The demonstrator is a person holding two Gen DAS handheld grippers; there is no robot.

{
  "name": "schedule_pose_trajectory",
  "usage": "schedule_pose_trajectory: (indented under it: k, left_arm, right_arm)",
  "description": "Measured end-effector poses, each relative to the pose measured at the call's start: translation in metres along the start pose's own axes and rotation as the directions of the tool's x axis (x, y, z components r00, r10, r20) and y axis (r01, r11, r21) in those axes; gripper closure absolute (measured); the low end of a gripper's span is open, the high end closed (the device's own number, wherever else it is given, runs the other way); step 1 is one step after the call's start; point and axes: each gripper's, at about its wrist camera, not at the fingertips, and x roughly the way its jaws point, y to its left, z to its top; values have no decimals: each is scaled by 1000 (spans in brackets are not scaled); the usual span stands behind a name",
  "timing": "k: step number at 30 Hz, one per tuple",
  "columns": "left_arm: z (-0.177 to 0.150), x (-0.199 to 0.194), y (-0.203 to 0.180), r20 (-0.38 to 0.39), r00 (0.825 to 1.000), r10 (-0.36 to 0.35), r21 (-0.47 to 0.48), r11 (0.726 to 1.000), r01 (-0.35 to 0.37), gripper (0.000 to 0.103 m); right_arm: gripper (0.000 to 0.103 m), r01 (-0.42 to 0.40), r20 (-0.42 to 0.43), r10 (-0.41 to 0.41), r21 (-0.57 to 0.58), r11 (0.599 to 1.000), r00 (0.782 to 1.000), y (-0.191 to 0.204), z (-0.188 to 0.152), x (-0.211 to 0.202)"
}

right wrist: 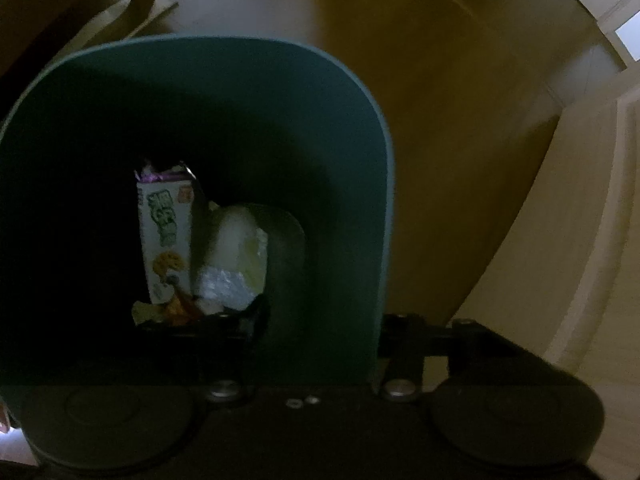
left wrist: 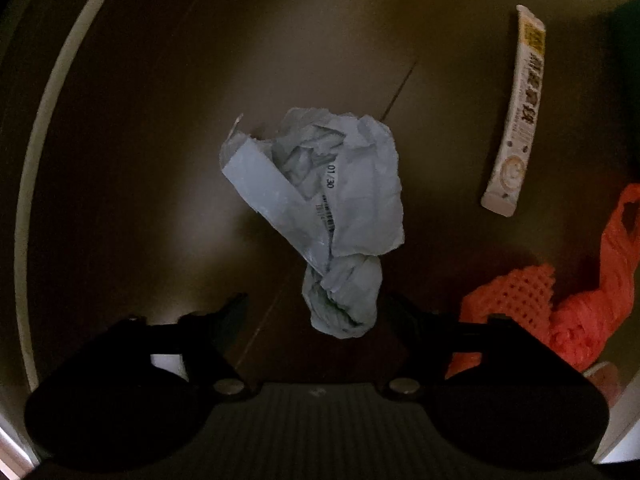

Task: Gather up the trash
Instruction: 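Grasp the crumpled white paper with the left tool and lift it, then release the crumpled paper from the left tool into the teal bin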

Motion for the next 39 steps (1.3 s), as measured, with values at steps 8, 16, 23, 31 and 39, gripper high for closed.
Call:
schedule_pose_trajectory:
  k: [8,16,23,31,39]
  left_arm:
    - [3,-3,-6,27,1000,13,-7,1000,-12,70]
    - [2,-34,-12,137,990,34,0,999,-34,73]
    - [21,-94,-17,264,964,-32,10,999,31,73]
    - [38,-212,-37,416,898,-141,184,981,69,73]
    - [3,-301,-31,428,833,-350,364,911,196,73]
  right_arm:
    - [91,93,-12,-93,9,996,996,-2,-2,15]
    - [96,78,58,-82,65,995,995,4,-8,3]
    - [102,103,160,-109,41,994,981,42,-5,-26]
    - [100,211,171,-218,58,976,961,72,14,-40]
    - [100,324,154,-330,61,944,931,113,14,-48]
